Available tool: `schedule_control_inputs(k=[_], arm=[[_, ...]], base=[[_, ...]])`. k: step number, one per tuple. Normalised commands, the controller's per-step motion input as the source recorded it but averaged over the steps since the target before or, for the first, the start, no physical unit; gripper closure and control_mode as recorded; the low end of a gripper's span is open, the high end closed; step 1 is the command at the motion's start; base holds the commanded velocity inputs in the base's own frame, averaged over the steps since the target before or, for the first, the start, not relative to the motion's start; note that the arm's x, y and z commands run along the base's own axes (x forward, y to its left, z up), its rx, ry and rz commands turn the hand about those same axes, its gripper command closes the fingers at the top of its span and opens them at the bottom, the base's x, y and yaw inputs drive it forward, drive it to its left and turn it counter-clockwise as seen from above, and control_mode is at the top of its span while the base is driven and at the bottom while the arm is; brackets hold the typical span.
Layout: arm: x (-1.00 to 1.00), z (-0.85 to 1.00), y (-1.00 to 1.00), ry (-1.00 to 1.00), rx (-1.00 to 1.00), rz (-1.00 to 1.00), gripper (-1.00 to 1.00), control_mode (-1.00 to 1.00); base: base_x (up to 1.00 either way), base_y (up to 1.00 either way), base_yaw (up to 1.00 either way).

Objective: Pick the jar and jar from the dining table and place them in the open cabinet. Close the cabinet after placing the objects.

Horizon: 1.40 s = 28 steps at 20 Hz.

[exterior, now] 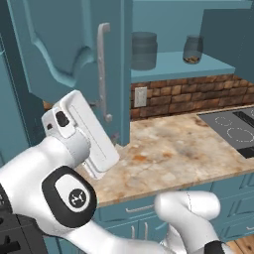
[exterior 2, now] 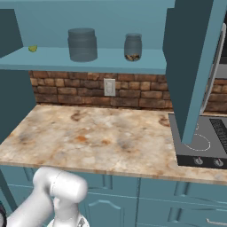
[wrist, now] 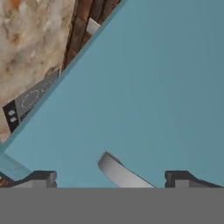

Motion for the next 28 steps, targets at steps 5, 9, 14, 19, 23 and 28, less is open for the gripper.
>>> schedule_control_inputs(k=[5,9,14,19,23,28], arm=[[0.21,0.33,-0.41,0.00,0.04,0.09,-1.00,-1.00],[0.27,0.37,-0.37,-0.01,0.04,0.13,-1.00,-1.00],[0.29,0.31,-0.38,-0.01,0.03,0.14,-1.00,-1.00],[0.27,0.18,-0.40,-0.03,0.04,0.17,-1.00,-1.00],[0.20,0.12,-0.42,-0.05,0.05,0.17,-1.00,-1.00],[0.18,0.07,-0.42,-0.05,0.05,0.17,-1.00,-1.00]], base=[[0.00,0.00,0.00],[0.00,0.00,0.00],[0.00,0.00,0.00],[0.00,0.00,0.00],[0.00,0.00,0.00],[0.00,0.00,0.00]])
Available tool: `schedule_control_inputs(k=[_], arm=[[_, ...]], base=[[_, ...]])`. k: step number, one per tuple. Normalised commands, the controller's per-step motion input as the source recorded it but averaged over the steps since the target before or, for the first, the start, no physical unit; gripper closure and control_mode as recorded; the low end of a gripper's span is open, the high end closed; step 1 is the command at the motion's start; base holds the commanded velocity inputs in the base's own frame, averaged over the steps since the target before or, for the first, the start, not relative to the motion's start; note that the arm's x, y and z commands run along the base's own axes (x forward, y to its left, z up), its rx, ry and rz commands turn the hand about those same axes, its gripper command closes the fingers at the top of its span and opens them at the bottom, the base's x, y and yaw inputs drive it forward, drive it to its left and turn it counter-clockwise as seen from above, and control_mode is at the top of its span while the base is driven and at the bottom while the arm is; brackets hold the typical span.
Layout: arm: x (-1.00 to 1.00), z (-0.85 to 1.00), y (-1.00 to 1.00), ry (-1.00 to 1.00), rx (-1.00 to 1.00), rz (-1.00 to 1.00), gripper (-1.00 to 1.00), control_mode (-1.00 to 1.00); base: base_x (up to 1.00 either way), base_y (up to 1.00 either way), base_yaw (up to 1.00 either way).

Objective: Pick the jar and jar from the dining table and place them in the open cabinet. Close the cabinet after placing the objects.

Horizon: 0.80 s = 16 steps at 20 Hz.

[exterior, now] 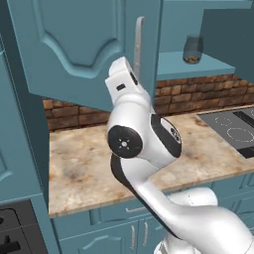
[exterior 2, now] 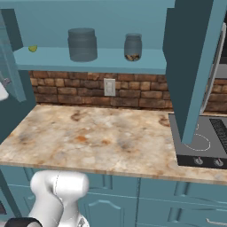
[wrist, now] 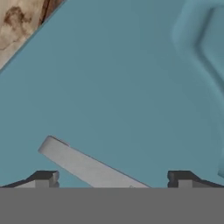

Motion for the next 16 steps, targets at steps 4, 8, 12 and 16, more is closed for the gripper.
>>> schedule_control_inputs(k=[4,8,12,16], arm=[[0.34,0.04,-0.40,0.00,0.06,0.12,-1.00,-1.00],[0.44,0.10,-0.33,0.00,0.07,0.05,-1.00,-1.00],[0.51,0.02,-0.23,0.01,0.05,0.01,-1.00,-1.00],[0.48,0.01,-0.16,0.02,0.02,0.00,-1.00,-1.00]], base=[[0.00,0.00,0.00],[0.00,0.00,0.00],[0.00,0.00,0.00],[0.00,0.00,0.00]])
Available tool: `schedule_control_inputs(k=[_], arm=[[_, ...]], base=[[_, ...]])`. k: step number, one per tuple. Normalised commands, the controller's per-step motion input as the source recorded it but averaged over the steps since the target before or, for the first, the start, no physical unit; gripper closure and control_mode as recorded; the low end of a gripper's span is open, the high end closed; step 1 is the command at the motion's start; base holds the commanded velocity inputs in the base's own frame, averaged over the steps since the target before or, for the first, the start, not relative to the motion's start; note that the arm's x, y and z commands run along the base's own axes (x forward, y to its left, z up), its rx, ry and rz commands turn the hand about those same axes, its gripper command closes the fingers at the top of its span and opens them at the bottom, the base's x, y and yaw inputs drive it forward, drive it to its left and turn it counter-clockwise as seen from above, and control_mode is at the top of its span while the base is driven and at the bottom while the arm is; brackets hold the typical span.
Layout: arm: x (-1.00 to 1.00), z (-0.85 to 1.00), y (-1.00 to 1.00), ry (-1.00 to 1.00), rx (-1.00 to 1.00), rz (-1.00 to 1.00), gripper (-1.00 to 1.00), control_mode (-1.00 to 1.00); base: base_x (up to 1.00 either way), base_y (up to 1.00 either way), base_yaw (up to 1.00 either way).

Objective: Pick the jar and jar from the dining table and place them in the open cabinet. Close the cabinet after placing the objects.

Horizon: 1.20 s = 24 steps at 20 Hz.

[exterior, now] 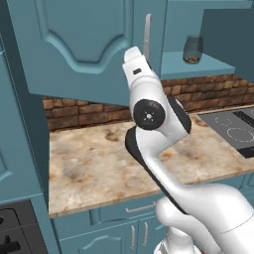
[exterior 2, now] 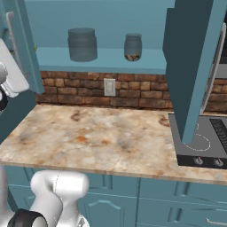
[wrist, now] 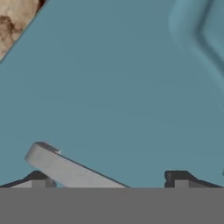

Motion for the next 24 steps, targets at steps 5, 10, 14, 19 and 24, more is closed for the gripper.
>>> schedule_control_inputs(k=[5,10,14,19,24], arm=[[0.51,0.00,-0.12,0.06,0.01,0.00,-1.00,-1.00],[0.48,0.00,-0.13,0.06,0.00,0.00,-1.00,-1.00],[0.50,0.00,-0.14,0.05,0.00,0.00,-1.00,-1.00],[0.52,0.00,-0.08,0.02,0.00,0.00,-1.00,-1.00],[0.50,0.00,-0.05,0.00,0.00,0.00,-1.00,-1.00]], base=[[0.00,0.00,0.00],[0.00,0.00,0.00],[0.00,0.00,0.00],[0.00,0.00,0.00],[0.00,0.00,0.00]])
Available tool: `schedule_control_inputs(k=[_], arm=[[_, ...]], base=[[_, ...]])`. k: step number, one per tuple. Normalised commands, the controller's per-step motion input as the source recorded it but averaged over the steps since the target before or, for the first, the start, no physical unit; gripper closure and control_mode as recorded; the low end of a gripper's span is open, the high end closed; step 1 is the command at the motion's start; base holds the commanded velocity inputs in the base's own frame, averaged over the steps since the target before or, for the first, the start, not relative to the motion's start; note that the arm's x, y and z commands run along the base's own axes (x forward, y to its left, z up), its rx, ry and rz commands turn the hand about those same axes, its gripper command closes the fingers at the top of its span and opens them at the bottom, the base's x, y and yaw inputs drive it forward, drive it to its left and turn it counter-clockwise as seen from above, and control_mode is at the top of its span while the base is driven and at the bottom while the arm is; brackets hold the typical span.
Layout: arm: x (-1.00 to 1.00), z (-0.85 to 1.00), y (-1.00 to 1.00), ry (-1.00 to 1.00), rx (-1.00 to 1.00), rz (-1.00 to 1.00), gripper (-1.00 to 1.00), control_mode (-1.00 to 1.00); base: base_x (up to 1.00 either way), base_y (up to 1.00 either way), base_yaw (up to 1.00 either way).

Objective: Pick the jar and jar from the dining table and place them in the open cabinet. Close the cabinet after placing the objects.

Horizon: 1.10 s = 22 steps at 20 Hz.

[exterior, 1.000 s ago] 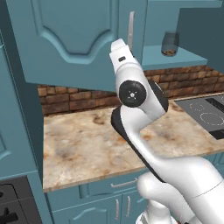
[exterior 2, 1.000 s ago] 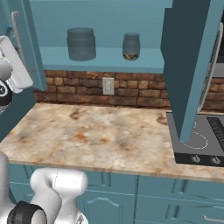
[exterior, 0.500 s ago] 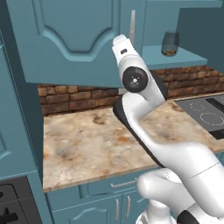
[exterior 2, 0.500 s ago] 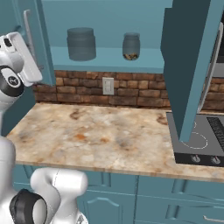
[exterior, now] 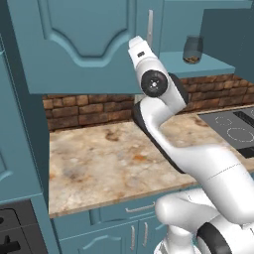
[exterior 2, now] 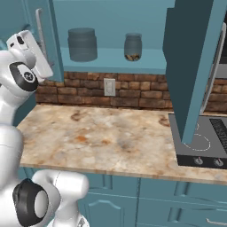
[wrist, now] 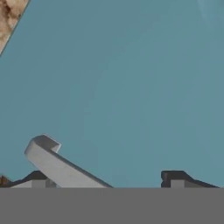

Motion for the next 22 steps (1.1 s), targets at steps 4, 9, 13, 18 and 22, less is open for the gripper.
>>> schedule_control_inputs(k=[4,9,13,18,22], arm=[[0.47,0.00,-0.02,0.00,0.00,0.00,-1.00,-1.00],[0.48,0.00,0.00,0.03,0.00,0.00,-1.00,-1.00],[0.51,0.03,0.00,0.04,0.00,-0.02,-1.00,-1.00],[0.53,0.01,0.00,0.07,0.00,-0.03,-1.00,-1.00],[0.56,0.00,0.00,0.10,0.00,-0.03,-1.00,-1.00]], base=[[0.00,0.00,0.00],[0.00,0.00,0.00],[0.00,0.00,0.00],[0.00,0.00,0.00],[0.00,0.00,0.00]])
